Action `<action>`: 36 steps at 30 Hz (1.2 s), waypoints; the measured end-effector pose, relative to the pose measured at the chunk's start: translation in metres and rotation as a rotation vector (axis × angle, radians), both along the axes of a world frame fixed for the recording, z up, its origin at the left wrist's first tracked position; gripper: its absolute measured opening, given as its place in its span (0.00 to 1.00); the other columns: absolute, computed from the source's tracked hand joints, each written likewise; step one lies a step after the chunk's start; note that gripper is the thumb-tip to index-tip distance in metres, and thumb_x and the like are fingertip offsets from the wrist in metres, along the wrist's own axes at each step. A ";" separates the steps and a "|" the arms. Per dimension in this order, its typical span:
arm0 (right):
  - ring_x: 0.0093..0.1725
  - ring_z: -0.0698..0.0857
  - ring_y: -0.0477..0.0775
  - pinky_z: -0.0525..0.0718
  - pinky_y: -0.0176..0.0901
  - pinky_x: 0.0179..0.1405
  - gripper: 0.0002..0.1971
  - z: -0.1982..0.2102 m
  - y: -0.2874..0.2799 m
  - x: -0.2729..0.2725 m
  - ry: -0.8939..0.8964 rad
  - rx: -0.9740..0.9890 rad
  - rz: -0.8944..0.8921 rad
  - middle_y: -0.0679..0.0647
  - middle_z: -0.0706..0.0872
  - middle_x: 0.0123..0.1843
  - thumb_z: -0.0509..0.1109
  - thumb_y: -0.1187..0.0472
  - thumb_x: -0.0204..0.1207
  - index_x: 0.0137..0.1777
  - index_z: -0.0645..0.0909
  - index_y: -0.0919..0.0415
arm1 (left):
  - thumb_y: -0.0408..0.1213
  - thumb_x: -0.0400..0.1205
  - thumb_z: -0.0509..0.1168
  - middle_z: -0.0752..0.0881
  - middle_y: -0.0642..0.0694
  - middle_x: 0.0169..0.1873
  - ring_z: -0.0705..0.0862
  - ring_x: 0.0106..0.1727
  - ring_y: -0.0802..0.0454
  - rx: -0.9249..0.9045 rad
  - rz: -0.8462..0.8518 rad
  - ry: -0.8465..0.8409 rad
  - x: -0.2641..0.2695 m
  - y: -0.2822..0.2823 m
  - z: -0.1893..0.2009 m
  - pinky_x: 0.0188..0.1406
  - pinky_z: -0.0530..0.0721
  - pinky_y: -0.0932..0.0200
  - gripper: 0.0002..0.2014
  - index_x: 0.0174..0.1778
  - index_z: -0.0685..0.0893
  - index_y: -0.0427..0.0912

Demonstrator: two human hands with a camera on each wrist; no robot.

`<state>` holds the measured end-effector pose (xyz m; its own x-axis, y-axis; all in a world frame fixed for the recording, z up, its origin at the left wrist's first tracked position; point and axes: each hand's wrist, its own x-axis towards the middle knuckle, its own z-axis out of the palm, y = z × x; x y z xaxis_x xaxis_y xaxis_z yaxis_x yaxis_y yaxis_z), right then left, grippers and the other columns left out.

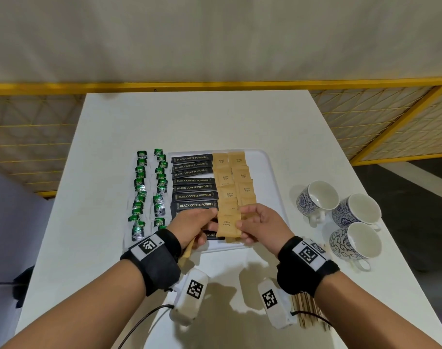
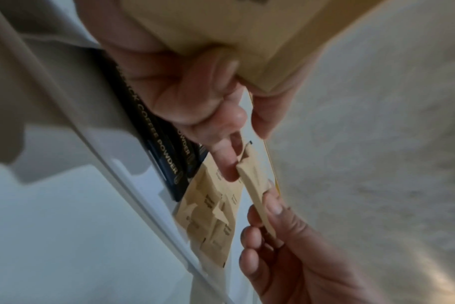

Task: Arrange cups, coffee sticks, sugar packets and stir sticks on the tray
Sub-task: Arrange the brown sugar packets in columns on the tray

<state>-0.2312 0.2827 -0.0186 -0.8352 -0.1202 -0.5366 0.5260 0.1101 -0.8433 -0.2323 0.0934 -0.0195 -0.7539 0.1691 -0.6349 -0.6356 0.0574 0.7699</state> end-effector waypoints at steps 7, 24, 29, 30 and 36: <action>0.36 0.82 0.49 0.84 0.42 0.41 0.21 0.005 0.000 0.006 0.182 0.009 0.113 0.50 0.86 0.35 0.62 0.76 0.77 0.60 0.82 0.50 | 0.32 0.85 0.62 0.84 0.45 0.33 0.70 0.15 0.59 0.080 -0.024 -0.049 -0.001 0.004 -0.003 0.10 0.65 0.71 0.10 0.62 0.80 0.43; 0.26 0.82 0.46 0.83 0.36 0.29 0.05 0.004 0.012 0.008 -0.005 -0.004 0.116 0.62 0.87 0.35 0.72 0.69 0.76 0.49 0.83 0.60 | 0.32 0.79 0.70 0.84 0.46 0.27 0.69 0.15 0.59 0.046 -0.009 0.061 0.000 0.014 -0.004 0.11 0.65 0.69 0.09 0.55 0.86 0.36; 0.39 0.85 0.57 0.85 0.38 0.35 0.17 0.002 0.018 0.012 -0.003 -0.031 0.076 0.68 0.86 0.45 0.75 0.74 0.71 0.59 0.81 0.63 | 0.32 0.80 0.68 0.86 0.46 0.31 0.70 0.14 0.60 0.052 0.006 0.032 0.001 0.015 -0.007 0.11 0.67 0.69 0.07 0.52 0.85 0.36; 0.40 0.84 0.58 0.84 0.38 0.35 0.16 0.002 0.018 0.013 -0.009 -0.033 0.082 0.68 0.86 0.44 0.74 0.74 0.71 0.59 0.81 0.65 | 0.32 0.81 0.67 0.86 0.44 0.34 0.70 0.14 0.60 0.058 0.010 0.027 0.002 0.015 -0.007 0.11 0.68 0.69 0.07 0.53 0.84 0.36; 0.28 0.79 0.54 0.78 0.43 0.32 0.13 -0.002 0.015 0.017 -0.009 -0.093 0.035 0.62 0.87 0.34 0.72 0.76 0.72 0.56 0.80 0.70 | 0.31 0.81 0.66 0.85 0.39 0.40 0.70 0.14 0.59 0.080 0.026 0.010 0.003 0.018 -0.008 0.11 0.67 0.69 0.08 0.54 0.83 0.33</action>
